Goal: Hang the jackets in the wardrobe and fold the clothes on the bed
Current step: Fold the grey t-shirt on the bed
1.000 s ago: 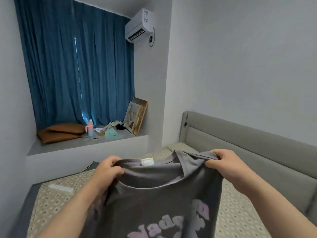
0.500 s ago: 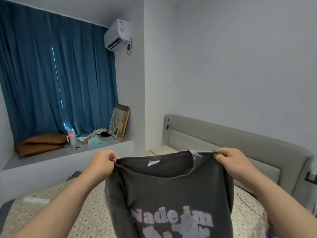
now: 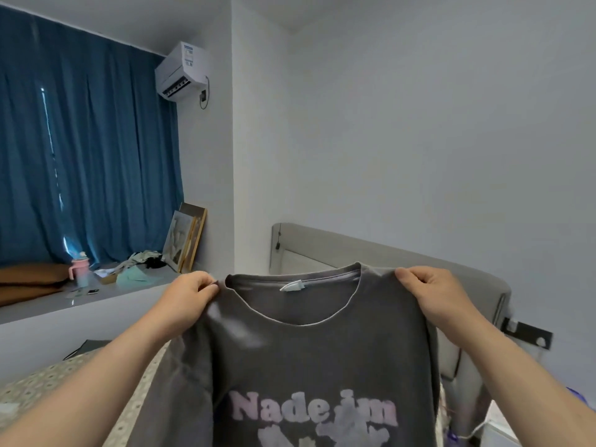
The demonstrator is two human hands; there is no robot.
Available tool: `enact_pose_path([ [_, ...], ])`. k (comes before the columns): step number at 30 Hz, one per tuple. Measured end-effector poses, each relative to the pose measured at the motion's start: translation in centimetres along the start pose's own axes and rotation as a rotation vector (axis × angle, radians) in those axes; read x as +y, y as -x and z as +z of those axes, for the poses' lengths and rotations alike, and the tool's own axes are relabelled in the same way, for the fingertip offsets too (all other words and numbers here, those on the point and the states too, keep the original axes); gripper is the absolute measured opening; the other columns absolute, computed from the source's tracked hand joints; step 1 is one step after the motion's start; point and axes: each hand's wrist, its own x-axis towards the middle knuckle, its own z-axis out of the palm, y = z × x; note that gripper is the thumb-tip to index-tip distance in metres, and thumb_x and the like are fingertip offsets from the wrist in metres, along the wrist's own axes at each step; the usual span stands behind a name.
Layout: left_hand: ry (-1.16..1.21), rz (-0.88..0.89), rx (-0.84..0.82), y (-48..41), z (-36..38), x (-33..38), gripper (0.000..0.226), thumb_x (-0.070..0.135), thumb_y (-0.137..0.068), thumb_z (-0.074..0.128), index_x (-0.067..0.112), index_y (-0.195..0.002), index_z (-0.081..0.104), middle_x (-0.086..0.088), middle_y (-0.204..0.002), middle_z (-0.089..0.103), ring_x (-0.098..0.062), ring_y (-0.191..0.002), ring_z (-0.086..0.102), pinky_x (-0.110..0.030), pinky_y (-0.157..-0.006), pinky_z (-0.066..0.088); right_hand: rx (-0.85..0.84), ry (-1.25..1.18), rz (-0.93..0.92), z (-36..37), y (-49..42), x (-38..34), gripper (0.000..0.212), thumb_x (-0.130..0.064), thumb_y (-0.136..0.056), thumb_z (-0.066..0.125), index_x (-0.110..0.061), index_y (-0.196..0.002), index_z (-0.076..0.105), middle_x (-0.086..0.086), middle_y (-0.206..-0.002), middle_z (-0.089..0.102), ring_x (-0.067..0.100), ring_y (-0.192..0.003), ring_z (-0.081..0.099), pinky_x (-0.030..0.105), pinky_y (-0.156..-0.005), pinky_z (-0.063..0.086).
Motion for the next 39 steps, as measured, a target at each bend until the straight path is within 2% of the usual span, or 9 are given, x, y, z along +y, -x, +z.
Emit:
enact_pose_path([
  [3,0.002,-0.044,-0.028,-1.1,2.4,-1.2,0.023,0.018,-0.101,0.05,0.013,-0.08,0.057,-0.005,-0.08,0.062,-0.024,-0.082,0.057,-0.035,-0.068,0.037,0.08,0.045,-0.03,0.5,-1.1,1.3,0.041,-0.032,-0.099,0.058,0.001,-0.076,0.065,0.005,-0.063,0.053,0.017,-0.062,0.047,0.033,-0.061,0.035],
  [8,0.066,-0.093,0.116,-3.1,6.8,-3.2,0.031,0.023,-0.102,0.048,0.021,-0.072,0.049,-0.001,-0.074,0.057,-0.031,-0.08,0.056,-0.038,-0.064,0.035,0.145,0.313,-0.082,2.4,-4.0,3.6,0.045,-0.035,-0.099,0.055,-0.002,-0.07,0.057,0.01,-0.061,0.056,0.02,-0.061,0.05,0.036,-0.058,0.034],
  [12,-0.144,-0.041,0.141,-4.5,8.6,-6.8,0.036,0.042,-0.099,0.049,0.025,-0.068,0.041,-0.014,-0.08,0.065,-0.04,-0.079,0.062,-0.043,-0.063,0.046,0.137,0.548,-0.091,3.5,-6.2,7.2,0.051,-0.044,-0.098,0.052,-0.013,-0.058,0.045,-0.003,-0.054,0.051,0.016,-0.059,0.05,0.032,-0.053,0.034],
  [14,-0.213,-0.003,0.132,-5.3,9.5,-8.6,0.04,0.048,-0.097,0.049,0.027,-0.064,0.037,-0.016,-0.079,0.067,-0.041,-0.077,0.063,-0.041,-0.059,0.042,0.103,0.589,-0.078,4.7,-7.3,9.1,0.05,-0.043,-0.098,0.052,-0.013,-0.059,0.043,-0.004,-0.054,0.051,0.023,-0.061,0.05,0.038,-0.056,0.035],
  [21,-0.175,-0.006,0.079,-10.0,11.6,-11.6,0.055,0.07,-0.084,0.031,0.021,-0.061,0.043,-0.009,-0.066,0.06,-0.037,-0.072,0.06,-0.043,-0.059,0.045,0.083,0.55,-0.06,9.9,-11.4,13.3,0.049,-0.037,-0.099,0.054,-0.015,-0.058,0.039,-0.002,-0.054,0.047,0.023,-0.06,0.046,0.035,-0.056,0.023],
  [27,-0.153,0.008,0.067,-12.3,12.3,-12.1,0.042,0.042,-0.098,0.05,0.021,-0.062,0.041,-0.008,-0.066,0.056,-0.038,-0.073,0.058,-0.041,-0.059,0.039,0.047,0.563,-0.065,10.0,-14.1,13.4,0.049,-0.037,-0.099,0.054,-0.013,-0.058,0.042,-0.001,-0.058,0.052,0.017,-0.059,0.045,0.039,-0.058,0.025],
  [30,-0.166,0.023,0.077,-13.0,12.0,-11.3,0.037,0.032,-0.101,0.047,0.02,-0.066,0.043,-0.013,-0.074,0.06,-0.039,-0.076,0.057,-0.041,-0.062,0.037,-0.045,0.528,-0.055,9.2,-15.4,13.0,0.047,-0.036,-0.1,0.053,-0.011,-0.06,0.044,0.004,-0.061,0.055,0.017,-0.063,0.051,0.032,-0.059,0.034],
  [35,-0.143,0.04,0.151,-12.7,10.3,-9.1,0.037,0.03,-0.101,0.048,0.021,-0.065,0.043,-0.002,-0.066,0.05,-0.035,-0.071,0.054,-0.043,-0.064,0.04,-0.15,0.385,-0.047,7.9,-17.0,12.3,0.047,-0.035,-0.101,0.052,-0.004,-0.066,0.048,0.001,-0.061,0.053,0.017,-0.06,0.047,0.035,-0.059,0.035],
  [39,-0.155,0.081,0.267,-11.3,8.5,-6.4,0.043,0.047,-0.1,0.039,0.024,-0.065,0.043,-0.001,-0.064,0.052,-0.029,-0.066,0.051,-0.043,-0.062,0.042,-0.214,0.27,-0.037,6.6,-18.4,11.9,0.046,-0.038,-0.099,0.053,-0.008,-0.065,0.049,-0.005,-0.059,0.049,0.014,-0.06,0.043,0.034,-0.06,0.034],
])
